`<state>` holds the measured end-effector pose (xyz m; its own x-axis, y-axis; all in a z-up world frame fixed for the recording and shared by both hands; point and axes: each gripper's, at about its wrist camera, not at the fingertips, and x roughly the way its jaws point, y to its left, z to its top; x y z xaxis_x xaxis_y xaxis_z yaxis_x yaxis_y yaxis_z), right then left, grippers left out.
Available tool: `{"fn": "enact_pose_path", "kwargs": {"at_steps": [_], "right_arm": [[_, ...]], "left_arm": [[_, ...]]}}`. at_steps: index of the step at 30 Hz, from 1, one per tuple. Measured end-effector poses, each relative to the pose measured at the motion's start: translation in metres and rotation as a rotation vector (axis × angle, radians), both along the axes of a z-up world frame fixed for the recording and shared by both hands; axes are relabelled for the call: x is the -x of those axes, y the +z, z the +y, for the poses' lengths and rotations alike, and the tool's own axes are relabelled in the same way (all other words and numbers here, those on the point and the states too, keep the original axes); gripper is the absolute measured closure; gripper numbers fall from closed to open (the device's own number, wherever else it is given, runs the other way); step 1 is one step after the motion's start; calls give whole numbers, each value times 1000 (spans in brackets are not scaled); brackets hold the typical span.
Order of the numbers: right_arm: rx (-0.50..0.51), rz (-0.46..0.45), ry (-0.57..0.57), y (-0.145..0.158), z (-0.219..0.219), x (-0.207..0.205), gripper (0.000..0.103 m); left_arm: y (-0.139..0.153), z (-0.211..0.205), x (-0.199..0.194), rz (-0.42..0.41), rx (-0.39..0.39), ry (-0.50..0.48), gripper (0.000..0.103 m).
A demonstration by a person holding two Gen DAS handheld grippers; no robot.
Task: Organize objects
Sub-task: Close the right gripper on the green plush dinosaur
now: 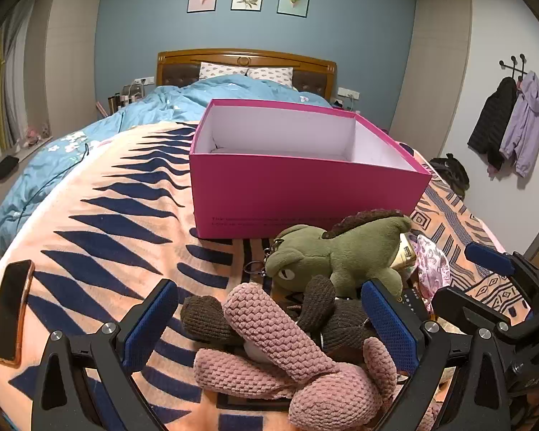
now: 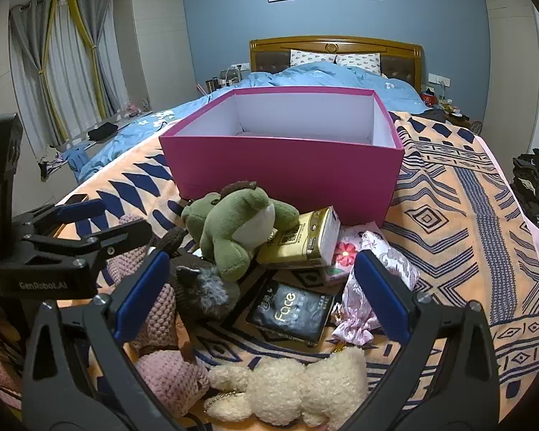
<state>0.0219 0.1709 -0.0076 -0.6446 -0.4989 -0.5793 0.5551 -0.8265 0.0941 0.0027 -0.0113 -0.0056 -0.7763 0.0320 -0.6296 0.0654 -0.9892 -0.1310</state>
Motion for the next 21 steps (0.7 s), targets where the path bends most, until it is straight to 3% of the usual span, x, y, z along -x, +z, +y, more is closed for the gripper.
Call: {"fn": "enact_pose_path", "kwargs": {"at_steps": [17, 21], "right_arm": [[-25, -50, 14, -1, -5, 17, 0], [-15, -77, 42, 0, -7, 28, 8]], "left_arm": [[0, -9, 6, -6, -22, -18, 0], [0, -22, 14, -15, -62, -34, 0]]}}
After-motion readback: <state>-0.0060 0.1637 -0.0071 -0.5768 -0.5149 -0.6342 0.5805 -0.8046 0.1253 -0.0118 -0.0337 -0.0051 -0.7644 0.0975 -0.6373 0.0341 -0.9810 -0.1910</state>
